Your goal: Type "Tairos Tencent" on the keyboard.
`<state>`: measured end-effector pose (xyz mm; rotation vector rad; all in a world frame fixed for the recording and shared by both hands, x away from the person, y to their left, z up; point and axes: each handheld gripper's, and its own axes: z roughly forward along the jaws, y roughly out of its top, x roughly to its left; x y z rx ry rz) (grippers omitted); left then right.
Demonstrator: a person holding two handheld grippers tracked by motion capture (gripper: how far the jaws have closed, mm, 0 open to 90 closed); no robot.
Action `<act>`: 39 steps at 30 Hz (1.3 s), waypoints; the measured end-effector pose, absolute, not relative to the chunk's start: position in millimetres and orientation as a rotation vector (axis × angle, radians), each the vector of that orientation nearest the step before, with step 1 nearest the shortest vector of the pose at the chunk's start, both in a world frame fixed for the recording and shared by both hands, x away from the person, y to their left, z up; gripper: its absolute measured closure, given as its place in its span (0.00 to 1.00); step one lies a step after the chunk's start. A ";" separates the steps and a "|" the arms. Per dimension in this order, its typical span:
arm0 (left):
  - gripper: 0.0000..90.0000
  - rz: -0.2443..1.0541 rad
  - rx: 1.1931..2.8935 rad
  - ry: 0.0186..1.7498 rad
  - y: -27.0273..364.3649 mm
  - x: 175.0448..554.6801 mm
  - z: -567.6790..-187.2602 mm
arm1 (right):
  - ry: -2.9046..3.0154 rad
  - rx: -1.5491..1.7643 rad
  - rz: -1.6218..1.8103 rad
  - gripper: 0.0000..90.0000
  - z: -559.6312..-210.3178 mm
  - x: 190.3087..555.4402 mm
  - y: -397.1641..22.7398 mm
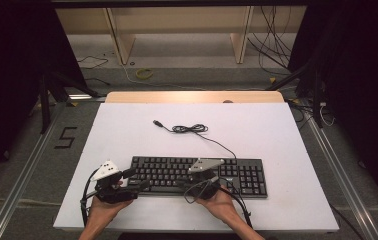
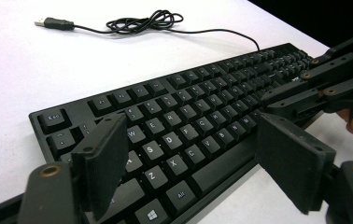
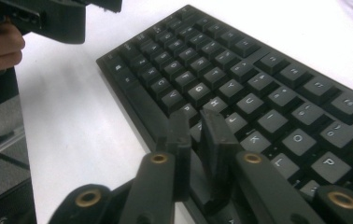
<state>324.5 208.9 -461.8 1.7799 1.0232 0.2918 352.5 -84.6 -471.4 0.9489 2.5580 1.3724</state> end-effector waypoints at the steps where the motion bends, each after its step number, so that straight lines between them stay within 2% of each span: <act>1: 0.28 0.292 1.779 1.025 209.0 324.7 -461.9 | 2.555 0.955 1.376 0.88 -470.9 352.8 -85.6; 6: 0.28 0.296 1.785 1.040 209.1 325.6 -462.6 | 2.533 0.975 1.395 0.80 -469.1 355.3 -88.8; 15: 0.29 0.301 1.796 1.077 210.5 327.2 -464.0 | 2.527 1.019 1.401 0.55 -467.2 363.5 -88.6; 21: 0.32 0.306 1.807 1.116 213.0 329.2 -465.8 | 2.530 1.008 1.400 0.49 -461.6 369.5 -83.3; 27: 0.39 0.304 1.821 1.162 217.4 331.6 -468.1 | 2.533 1.011 1.397 0.44 -458.3 377.4 -75.4; 30: 0.46 0.309 1.832 1.182 219.7 332.5 -469.0 | 2.532 1.007 1.396 0.47 -457.3 380.6 -71.3; 39: 0.74 0.318 1.878 1.222 222.4 336.0 -473.9 | 2.534 0.995 1.365 0.80 -460.0 389.3 -60.3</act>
